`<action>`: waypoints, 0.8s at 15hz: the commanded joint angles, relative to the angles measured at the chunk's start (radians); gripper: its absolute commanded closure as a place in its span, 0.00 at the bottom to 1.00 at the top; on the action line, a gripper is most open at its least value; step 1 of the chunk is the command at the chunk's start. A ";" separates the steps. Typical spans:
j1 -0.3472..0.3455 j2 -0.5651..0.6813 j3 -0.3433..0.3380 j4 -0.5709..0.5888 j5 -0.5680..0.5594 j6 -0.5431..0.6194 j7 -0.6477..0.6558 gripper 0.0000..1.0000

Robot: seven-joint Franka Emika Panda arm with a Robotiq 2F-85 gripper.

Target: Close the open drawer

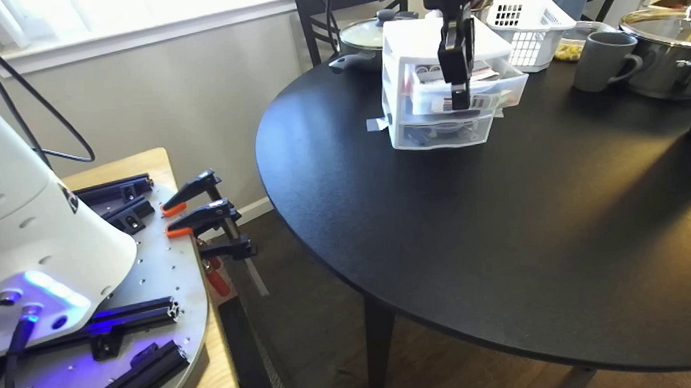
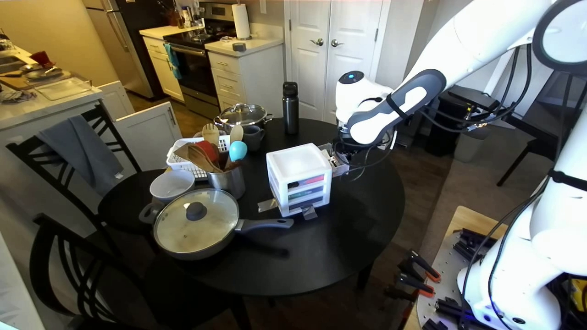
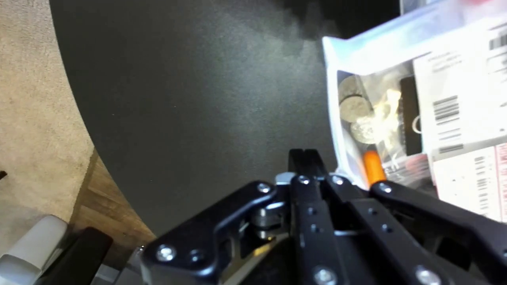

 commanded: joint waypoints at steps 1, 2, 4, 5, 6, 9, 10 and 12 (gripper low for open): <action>0.027 0.006 0.018 0.028 0.049 0.028 -0.016 0.96; 0.032 0.008 0.021 0.033 0.053 0.029 -0.017 0.96; 0.039 0.013 0.023 0.035 0.053 0.028 -0.018 0.96; 0.038 0.015 0.021 0.032 0.054 0.029 -0.021 0.96; 0.039 0.017 0.018 0.029 0.051 0.031 -0.018 0.96; 0.036 0.025 0.016 0.024 0.065 0.031 -0.023 0.96; 0.037 0.027 0.017 0.022 0.075 0.035 -0.024 0.96; 0.036 0.026 0.022 0.017 0.106 0.062 -0.023 0.96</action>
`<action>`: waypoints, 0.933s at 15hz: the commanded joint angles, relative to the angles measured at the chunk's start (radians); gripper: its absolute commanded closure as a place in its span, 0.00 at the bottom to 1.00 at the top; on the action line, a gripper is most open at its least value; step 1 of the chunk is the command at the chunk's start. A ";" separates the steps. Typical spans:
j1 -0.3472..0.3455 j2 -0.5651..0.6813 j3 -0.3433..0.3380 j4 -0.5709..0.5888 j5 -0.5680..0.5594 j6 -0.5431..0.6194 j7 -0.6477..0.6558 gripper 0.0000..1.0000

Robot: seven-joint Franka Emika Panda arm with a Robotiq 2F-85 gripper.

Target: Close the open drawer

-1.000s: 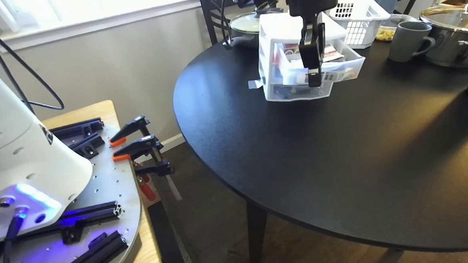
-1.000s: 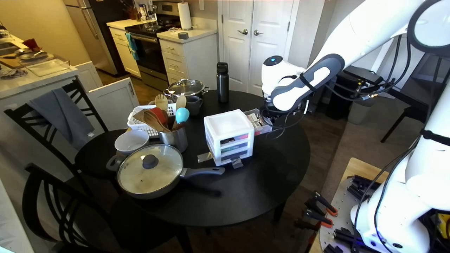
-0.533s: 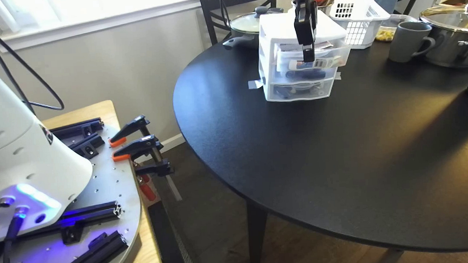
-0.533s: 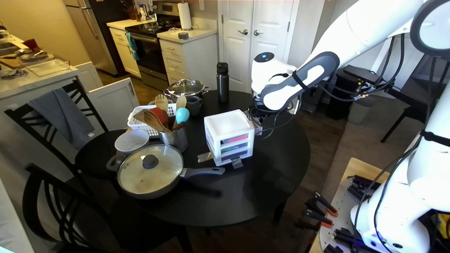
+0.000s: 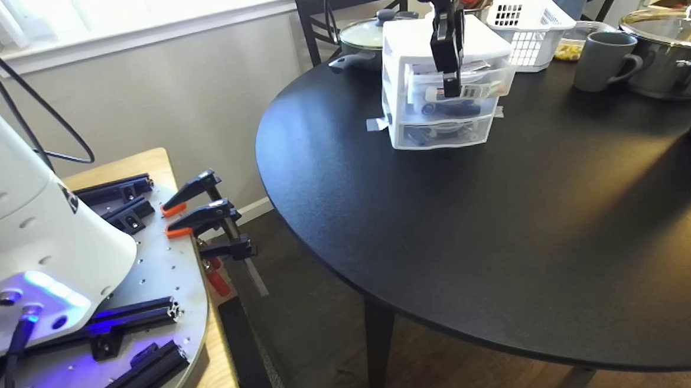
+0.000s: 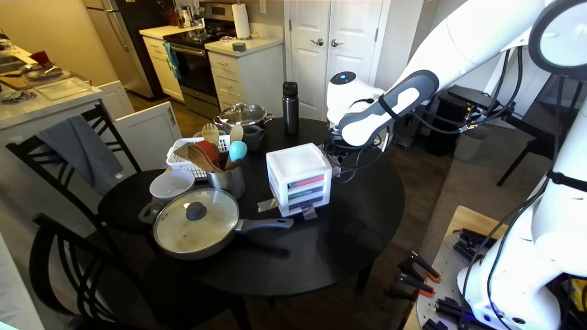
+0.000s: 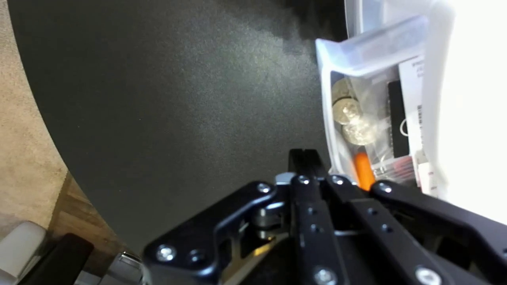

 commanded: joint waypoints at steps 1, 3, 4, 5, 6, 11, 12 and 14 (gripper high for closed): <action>-0.007 0.000 0.013 -0.018 0.103 0.081 -0.036 0.96; -0.012 -0.005 0.029 -0.023 0.193 0.111 -0.073 0.96; -0.014 -0.006 0.037 -0.025 0.240 0.124 -0.097 0.96; -0.015 -0.005 0.044 -0.025 0.290 0.132 -0.123 0.96; -0.014 -0.005 0.049 -0.024 0.326 0.138 -0.144 0.96; 0.000 -0.024 -0.015 -0.025 0.209 0.127 -0.110 0.96; -0.001 -0.031 -0.027 -0.024 0.184 0.128 -0.108 0.96; -0.006 -0.045 -0.053 -0.021 0.129 0.125 -0.103 0.96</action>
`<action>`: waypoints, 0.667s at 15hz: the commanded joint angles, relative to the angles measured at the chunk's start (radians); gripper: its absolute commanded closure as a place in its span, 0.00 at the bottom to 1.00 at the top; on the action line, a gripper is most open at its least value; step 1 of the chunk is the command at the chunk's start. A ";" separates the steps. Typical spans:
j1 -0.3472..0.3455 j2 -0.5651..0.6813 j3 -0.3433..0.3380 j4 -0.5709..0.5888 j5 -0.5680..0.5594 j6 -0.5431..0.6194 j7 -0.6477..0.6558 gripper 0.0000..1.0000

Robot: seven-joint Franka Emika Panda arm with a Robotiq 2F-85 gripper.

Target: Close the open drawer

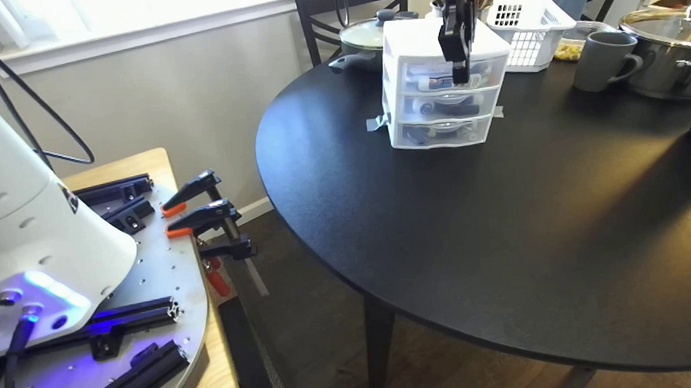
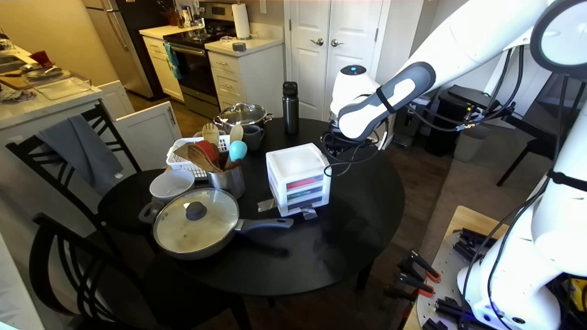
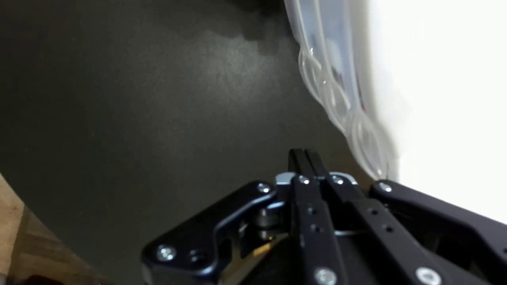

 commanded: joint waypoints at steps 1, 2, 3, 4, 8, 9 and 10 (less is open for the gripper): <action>-0.009 -0.047 -0.043 -0.014 -0.084 0.011 -0.006 0.96; -0.012 -0.053 -0.049 -0.013 -0.095 0.010 -0.009 0.96; -0.016 -0.064 -0.052 -0.013 -0.105 0.001 -0.012 0.96; -0.020 -0.072 -0.054 -0.013 -0.109 -0.001 -0.014 0.96; -0.028 -0.098 -0.054 -0.010 -0.112 -0.012 -0.010 0.96; -0.031 -0.104 -0.052 -0.010 -0.107 -0.016 -0.020 0.71; -0.029 -0.072 -0.046 0.006 -0.095 -0.005 -0.002 0.69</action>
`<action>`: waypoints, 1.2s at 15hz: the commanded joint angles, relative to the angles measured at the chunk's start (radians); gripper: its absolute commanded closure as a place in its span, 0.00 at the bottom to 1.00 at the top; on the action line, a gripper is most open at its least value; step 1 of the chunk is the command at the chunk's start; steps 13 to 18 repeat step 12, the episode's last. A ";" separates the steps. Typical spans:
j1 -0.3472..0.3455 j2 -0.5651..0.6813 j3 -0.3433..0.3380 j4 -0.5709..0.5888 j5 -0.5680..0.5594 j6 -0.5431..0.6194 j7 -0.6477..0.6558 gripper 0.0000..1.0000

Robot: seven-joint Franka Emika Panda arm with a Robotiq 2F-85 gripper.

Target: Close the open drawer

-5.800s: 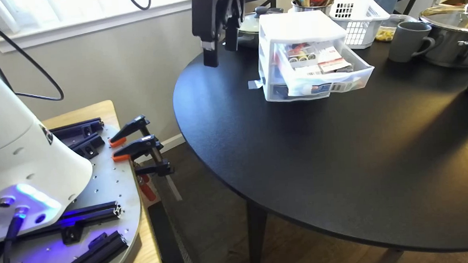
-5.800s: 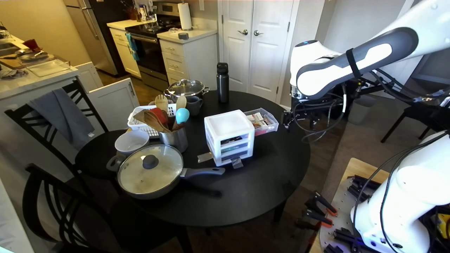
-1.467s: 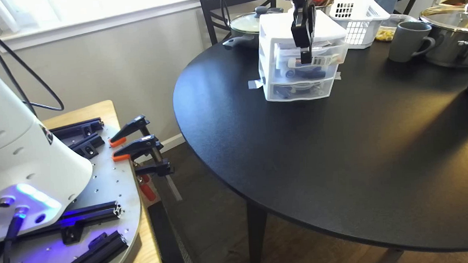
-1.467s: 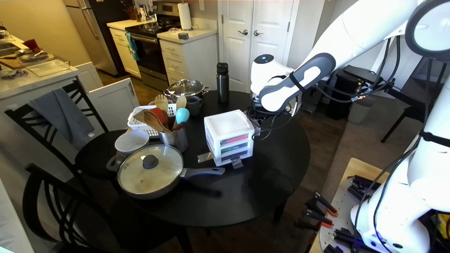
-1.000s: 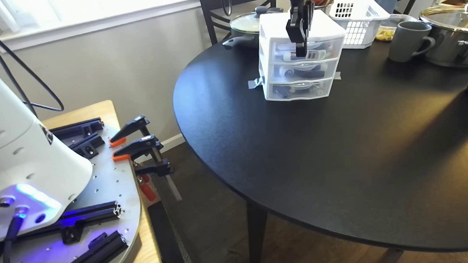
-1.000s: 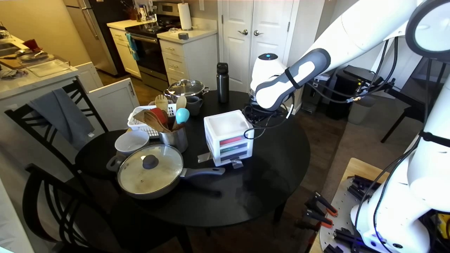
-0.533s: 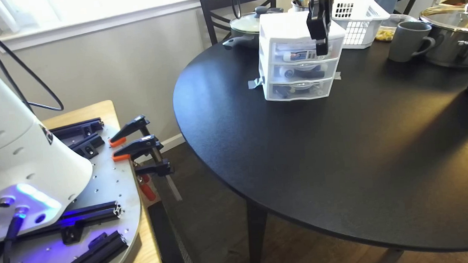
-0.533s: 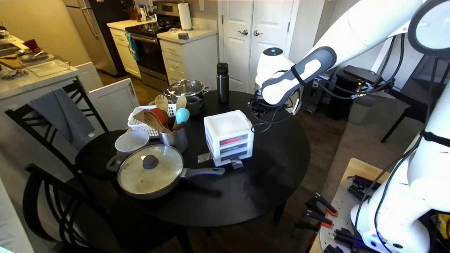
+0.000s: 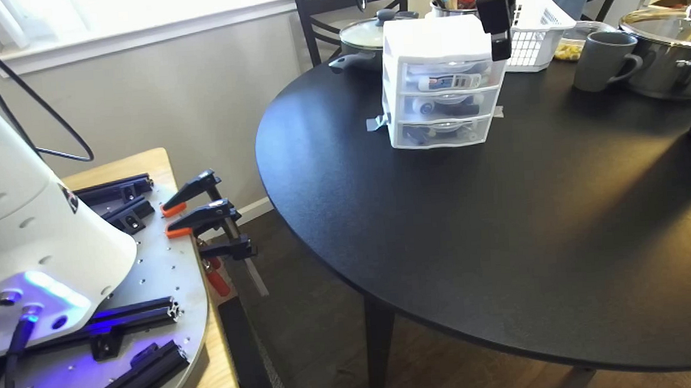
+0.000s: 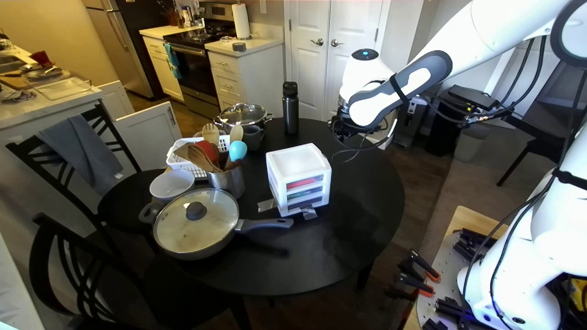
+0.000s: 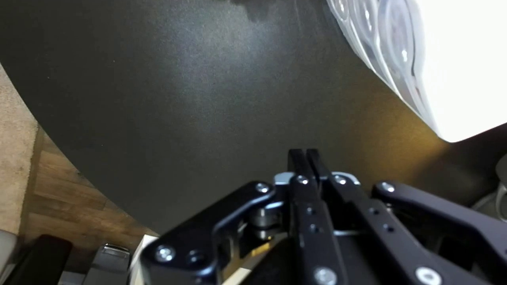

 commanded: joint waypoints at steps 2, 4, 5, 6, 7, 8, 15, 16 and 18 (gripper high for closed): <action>-0.016 -0.001 0.016 0.002 0.000 -0.002 -0.002 0.82; -0.015 0.001 0.017 0.002 0.000 -0.002 -0.002 0.70; -0.015 0.001 0.017 0.002 0.000 -0.002 -0.002 0.69; -0.015 0.001 0.017 0.002 0.000 -0.002 -0.002 0.69; -0.015 0.001 0.017 0.002 0.000 -0.002 -0.002 0.69; -0.015 0.001 0.017 0.002 0.000 -0.002 -0.002 0.69; -0.015 0.001 0.017 0.002 0.000 -0.002 -0.002 0.69; -0.015 0.001 0.017 0.002 0.000 -0.002 -0.002 0.69; -0.015 0.001 0.017 0.002 0.000 -0.002 -0.002 0.69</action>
